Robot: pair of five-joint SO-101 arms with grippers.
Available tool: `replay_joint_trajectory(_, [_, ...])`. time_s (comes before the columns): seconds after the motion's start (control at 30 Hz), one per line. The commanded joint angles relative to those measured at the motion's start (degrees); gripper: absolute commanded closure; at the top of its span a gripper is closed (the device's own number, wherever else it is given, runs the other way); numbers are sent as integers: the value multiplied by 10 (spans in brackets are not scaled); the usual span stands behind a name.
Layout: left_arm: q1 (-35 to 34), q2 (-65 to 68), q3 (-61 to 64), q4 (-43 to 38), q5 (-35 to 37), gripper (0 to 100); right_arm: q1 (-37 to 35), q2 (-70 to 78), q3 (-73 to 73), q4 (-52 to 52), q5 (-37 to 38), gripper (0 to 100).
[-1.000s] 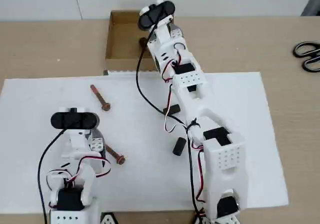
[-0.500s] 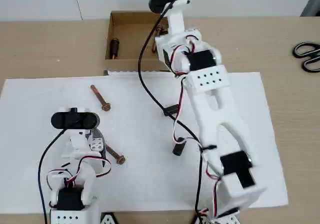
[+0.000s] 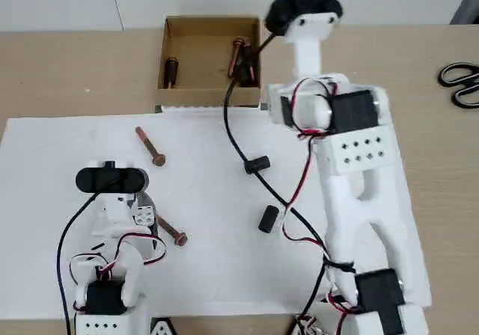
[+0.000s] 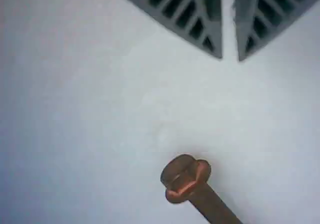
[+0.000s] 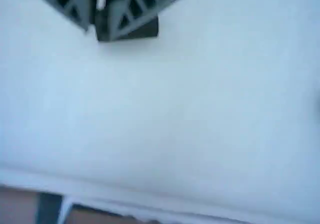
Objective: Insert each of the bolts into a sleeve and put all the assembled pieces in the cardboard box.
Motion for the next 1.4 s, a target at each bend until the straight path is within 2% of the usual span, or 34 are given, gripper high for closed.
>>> replay_joint_trajectory(0.0, [-3, -6, -48, 29, -15, 994, 37, -52, -28, 77, -54, 995])
replay_joint_trajectory(0.07, [-3, -6, -83, 52, -14, 994, 51, -71, -21, 114, -81, 995])
replay_joint_trajectory(0.23, [-4, -6, -145, 99, -13, 994, 71, -170, 88, 112, -96, 995])
replay_joint_trajectory(0.47, [-114, -6, -150, 134, -17, 994, 31, -338, 321, 112, -99, 995])
replay_joint_trajectory(0.73, [-140, -6, -120, 136, -14, 994, -19, -436, 498, 112, -222, 995])
replay_joint_trajectory(0.9, [-141, -6, -100, 133, 4, 994, -47, -436, 525, 108, -292, 991])
replay_joint_trajectory(1.23, [-137, -6, -40, 126, 11, 994, -133, -432, 527, 45, -296, 990])
replay_joint_trajectory(1.37, [-136, -6, -40, 123, 11, 994, -133, -381, 527, 44, -296, 990])
